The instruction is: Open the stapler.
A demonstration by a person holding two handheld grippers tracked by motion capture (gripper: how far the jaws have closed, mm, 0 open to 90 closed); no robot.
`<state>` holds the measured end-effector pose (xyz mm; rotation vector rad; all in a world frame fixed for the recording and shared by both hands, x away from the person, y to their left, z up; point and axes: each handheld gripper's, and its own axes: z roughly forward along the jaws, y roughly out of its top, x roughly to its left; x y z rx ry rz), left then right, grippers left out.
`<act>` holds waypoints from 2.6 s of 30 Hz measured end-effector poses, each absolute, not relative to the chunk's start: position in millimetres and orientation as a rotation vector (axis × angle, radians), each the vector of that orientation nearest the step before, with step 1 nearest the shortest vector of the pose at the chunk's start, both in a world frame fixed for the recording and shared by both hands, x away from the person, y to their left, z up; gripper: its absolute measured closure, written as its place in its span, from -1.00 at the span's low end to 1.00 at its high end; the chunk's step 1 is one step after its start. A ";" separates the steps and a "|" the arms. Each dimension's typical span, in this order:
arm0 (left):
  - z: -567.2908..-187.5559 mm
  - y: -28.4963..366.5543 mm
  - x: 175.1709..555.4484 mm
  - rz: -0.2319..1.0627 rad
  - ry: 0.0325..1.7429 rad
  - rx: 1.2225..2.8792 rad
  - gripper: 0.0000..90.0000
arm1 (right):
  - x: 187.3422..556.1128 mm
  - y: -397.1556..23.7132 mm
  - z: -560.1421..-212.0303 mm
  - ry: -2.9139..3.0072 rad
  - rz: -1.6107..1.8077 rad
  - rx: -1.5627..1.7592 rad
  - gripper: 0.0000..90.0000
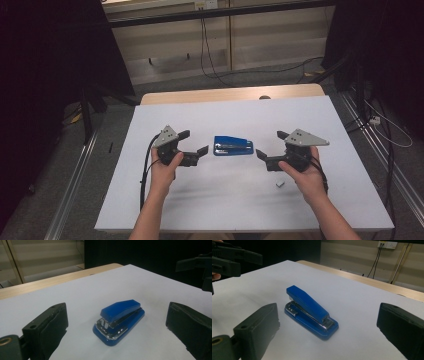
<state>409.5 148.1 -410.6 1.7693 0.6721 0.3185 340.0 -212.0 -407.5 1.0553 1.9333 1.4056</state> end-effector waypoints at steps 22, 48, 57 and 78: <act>-419.7 141.7 422.2 0.285 0.688 1.821 -0.92 | 373.8 -186.0 -401.4 1.978 1.370 1.058 -0.92; -452.2 106.9 459.4 0.256 0.628 1.989 -0.62 | 398.0 -170.6 -410.8 2.013 1.356 1.119 -0.92; -461.1 97.8 468.8 0.171 0.577 2.027 -0.17 | 397.9 -168.9 -417.7 2.019 1.344 1.130 -0.92; -453.7 103.9 466.3 0.134 0.527 2.040 0.33 | 393.1 -154.3 -433.3 2.067 1.313 1.117 -0.89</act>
